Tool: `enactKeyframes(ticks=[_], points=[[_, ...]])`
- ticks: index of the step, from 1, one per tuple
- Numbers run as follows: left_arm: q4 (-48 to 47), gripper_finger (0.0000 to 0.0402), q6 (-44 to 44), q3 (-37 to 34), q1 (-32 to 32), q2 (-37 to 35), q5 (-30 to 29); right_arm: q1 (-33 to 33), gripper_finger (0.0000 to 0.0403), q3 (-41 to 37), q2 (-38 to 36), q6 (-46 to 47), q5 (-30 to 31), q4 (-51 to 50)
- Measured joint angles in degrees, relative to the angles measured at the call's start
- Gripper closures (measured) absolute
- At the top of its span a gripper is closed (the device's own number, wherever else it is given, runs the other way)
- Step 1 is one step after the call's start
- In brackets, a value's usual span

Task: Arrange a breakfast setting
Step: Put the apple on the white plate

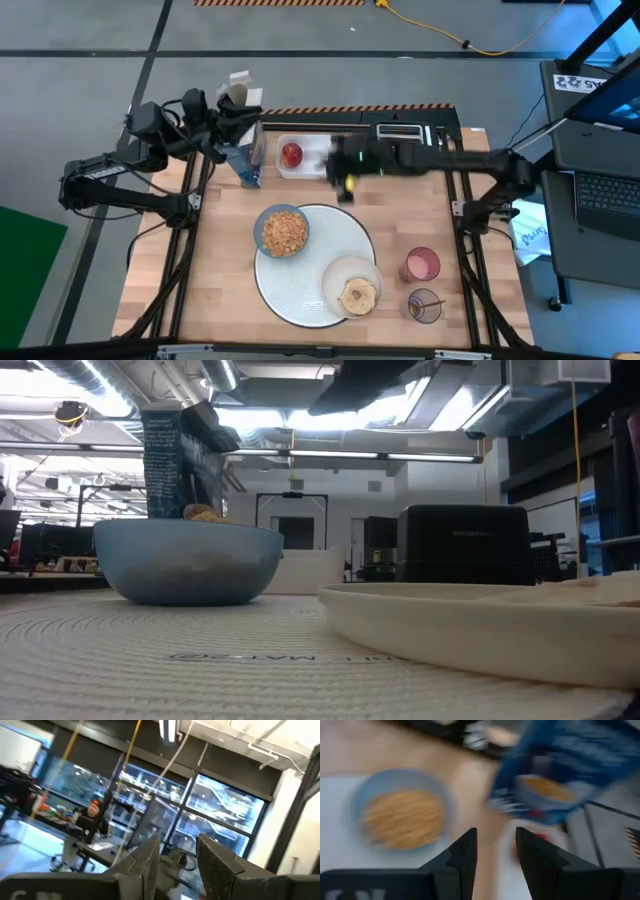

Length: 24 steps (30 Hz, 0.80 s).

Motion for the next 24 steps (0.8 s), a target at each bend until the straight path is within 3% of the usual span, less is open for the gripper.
enactKeyframes(ticks=[3,7,12,15,24], points=[[-0.7,0.0282,0.8,0.0,0.8,-1.9,-1.7,-7.3,0.0267,0.1,1.7,1.3,-2.8,10.0],[-0.8,0.0282,1.8,0.0,1.7,-3.6,-4.1,-13.9,0.0267,0.1,6.0,1.6,-11.3,22.2],[-2.2,0.0282,1.7,0.0,2.0,-4.0,-5.7,-17.4,0.0253,1.2,13.7,2.8,-18.2,24.4],[-2.2,0.0282,0.9,0.0,2.0,-4.0,-7.3,-17.8,0.0209,4.4,18.6,2.9,-19.1,24.4],[-2.1,0.0282,-5.9,0.0,2.0,-3.8,-13.0,-16.8,0.0018,15.1,28.9,1.4,-19.1,20.8]])
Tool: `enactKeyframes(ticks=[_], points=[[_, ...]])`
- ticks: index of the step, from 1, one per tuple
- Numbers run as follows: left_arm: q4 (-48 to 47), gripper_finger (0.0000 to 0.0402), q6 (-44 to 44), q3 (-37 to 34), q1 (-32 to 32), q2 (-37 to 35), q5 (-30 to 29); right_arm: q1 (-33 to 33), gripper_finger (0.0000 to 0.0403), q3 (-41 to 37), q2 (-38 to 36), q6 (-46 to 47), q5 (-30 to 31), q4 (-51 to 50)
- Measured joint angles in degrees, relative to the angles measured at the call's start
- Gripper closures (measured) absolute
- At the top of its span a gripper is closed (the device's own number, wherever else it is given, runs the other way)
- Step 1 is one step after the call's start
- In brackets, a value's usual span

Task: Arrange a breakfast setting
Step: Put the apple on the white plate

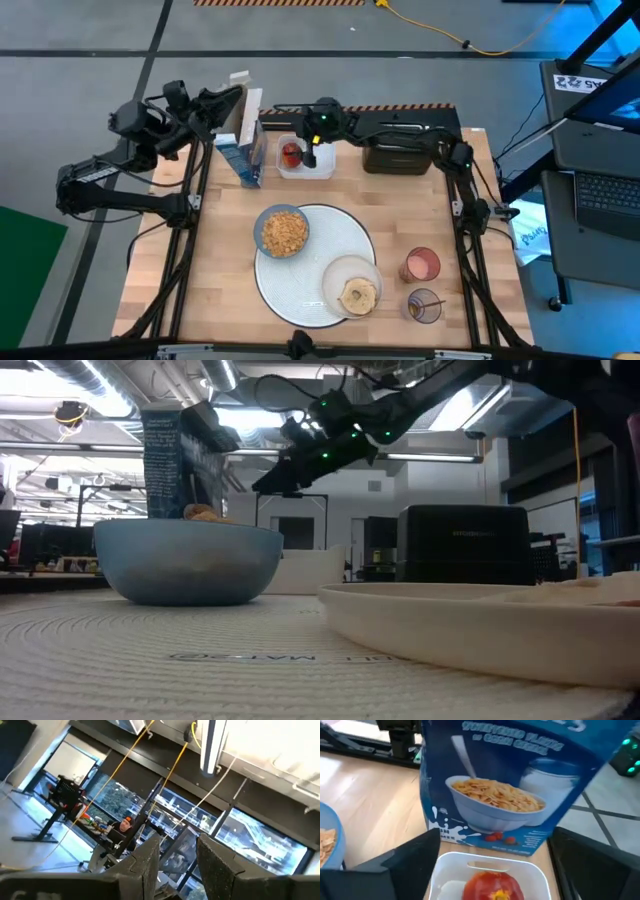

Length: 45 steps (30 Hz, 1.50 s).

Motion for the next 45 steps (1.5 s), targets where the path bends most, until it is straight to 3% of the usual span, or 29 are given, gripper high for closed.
enactKeyframes(ticks=[9,17,30,39,45], points=[[0.0,0.0282,-2.1,0.0,0.0,0.0,-3.7,-0.2,0.0037,1.9,5.0,-1.9,-0.9,-1.3],[0.1,0.0282,-3.0,0.0,0.0,0.4,-4.8,-0.2,0.0014,1.9,6.8,-3.1,-0.1,-2.5],[0.1,0.0282,-5.9,-0.1,0.0,3.9,-4.7,-0.6,0.0024,2.1,6.8,3.3,5.1,-3.4],[0.1,0.0282,-6.0,-0.1,0.0,4.2,-4.5,-0.5,0.006,12.7,7.6,-5.5,8.9,-18.1],[0.1,0.0282,-5.9,-0.1,0.0,4.2,-4.5,-1.3,0.0074,20.2,12.8,-9.4,6.6,-28.5]])
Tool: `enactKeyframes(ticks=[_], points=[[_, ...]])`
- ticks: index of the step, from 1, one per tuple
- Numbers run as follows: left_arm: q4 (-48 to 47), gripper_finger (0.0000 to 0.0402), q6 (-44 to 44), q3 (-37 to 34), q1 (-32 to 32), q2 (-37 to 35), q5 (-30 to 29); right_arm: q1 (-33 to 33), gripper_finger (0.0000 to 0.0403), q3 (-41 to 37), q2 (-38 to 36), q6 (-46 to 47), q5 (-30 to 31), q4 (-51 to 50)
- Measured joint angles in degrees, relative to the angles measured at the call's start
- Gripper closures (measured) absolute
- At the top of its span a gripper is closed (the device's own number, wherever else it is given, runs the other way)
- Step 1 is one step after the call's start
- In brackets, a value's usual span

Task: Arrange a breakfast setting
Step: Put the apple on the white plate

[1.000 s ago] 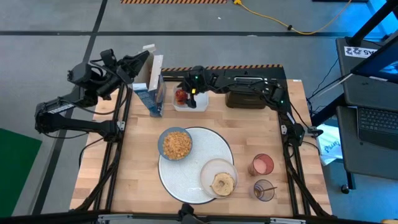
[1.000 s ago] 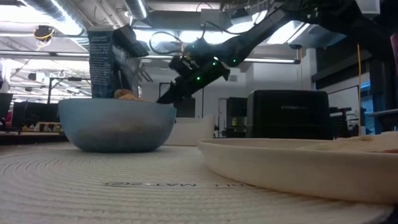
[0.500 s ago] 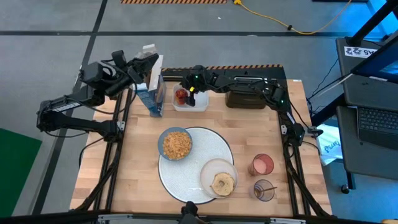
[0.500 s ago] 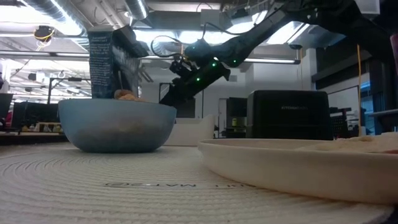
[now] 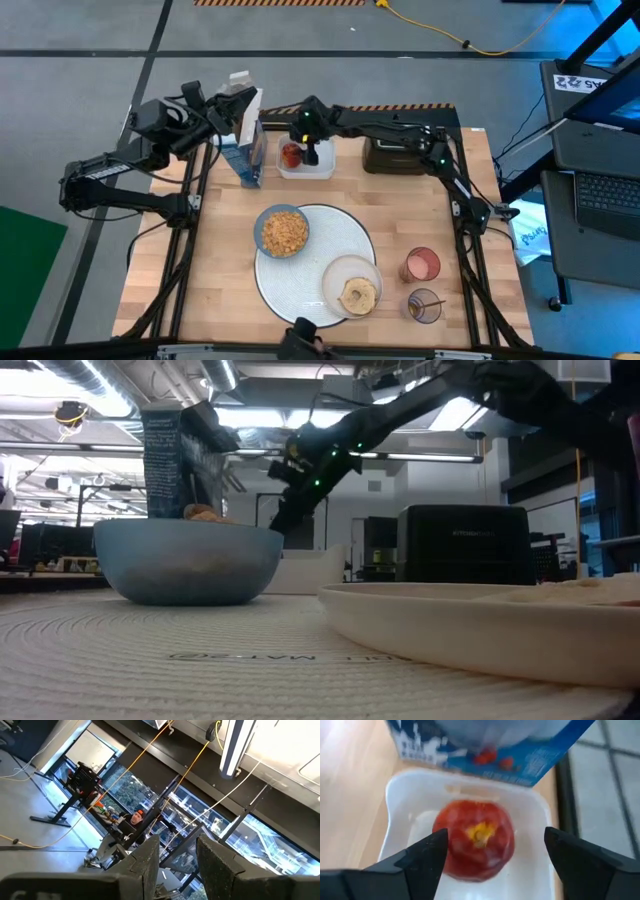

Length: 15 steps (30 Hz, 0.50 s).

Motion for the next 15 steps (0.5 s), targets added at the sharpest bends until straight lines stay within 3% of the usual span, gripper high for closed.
enactKeyframes(ticks=[6,15], points=[[0.0,0.0282,0.0,0.0,0.0,0.0,0.3,0.0,0.0075,5.9,3.7,-2.3,-1.9,-5.4],[0.0,0.0282,0.0,0.0,0.0,0.0,0.5,1.1,0.0075,5.9,4.1,-3.1,-2.2,-5.5]])
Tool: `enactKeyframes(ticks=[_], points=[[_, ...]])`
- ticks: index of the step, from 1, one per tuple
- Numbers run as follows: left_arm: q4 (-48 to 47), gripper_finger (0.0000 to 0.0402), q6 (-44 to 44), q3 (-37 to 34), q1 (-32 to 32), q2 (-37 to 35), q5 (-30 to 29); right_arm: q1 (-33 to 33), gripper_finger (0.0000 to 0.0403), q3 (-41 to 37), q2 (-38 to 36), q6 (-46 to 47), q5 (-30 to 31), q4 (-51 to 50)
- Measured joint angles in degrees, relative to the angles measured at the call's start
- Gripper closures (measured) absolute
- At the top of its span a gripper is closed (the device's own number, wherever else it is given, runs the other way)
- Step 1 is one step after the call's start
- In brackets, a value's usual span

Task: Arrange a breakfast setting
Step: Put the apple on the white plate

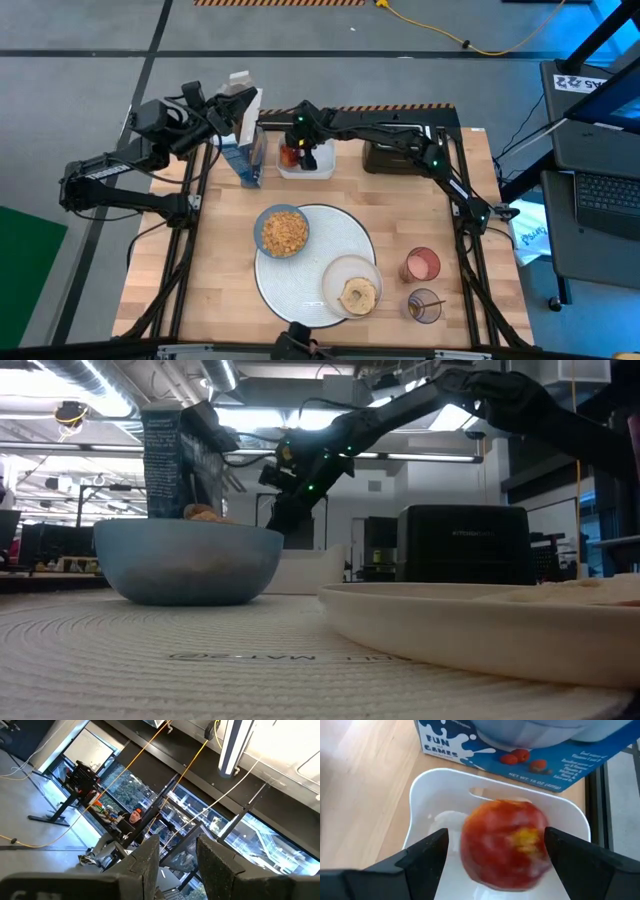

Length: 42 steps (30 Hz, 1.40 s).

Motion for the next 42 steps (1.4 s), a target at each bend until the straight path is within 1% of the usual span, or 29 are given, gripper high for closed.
enactKeyframes(ticks=[5,10,17,26,29,35,38,42], points=[[0.0,0.0282,0.0,0.0,0.0,0.0,0.0,0.0,0.0075,0.0,0.0,-0.6,0.0,1.1],[0.0,0.0282,0.0,0.0,0.0,0.0,0.0,0.0,0.0075,0.0,1.6,-0.8,0.5,2.4],[0.0,0.0282,0.0,0.0,0.0,0.0,1.1,-0.9,0.0075,0.2,2.9,1.8,0.7,3.5],[-0.1,0.0282,0.0,0.0,0.0,0.0,2.0,-1.1,0.0075,0.2,3.5,3.3,-1.1,4.5],[-0.1,0.0282,-0.1,0.0,0.0,0.0,3.0,-1.2,0.0075,0.2,3.5,5.8,-0.9,5.0],[-0.1,0.0282,-0.1,0.0,0.0,0.0,3.5,-1.1,0.0075,3.4,3.8,6.6,0.6,3.5],[-0.1,0.0282,-0.1,0.0,0.0,0.0,4.3,-1.1,0.0075,4.2,3.8,6.8,0.4,4.0],[-0.1,0.0282,-0.2,0.0,0.0,0.0,4.5,-1.1,0.0075,4.2,3.7,9.4,-0.6,2.9]])
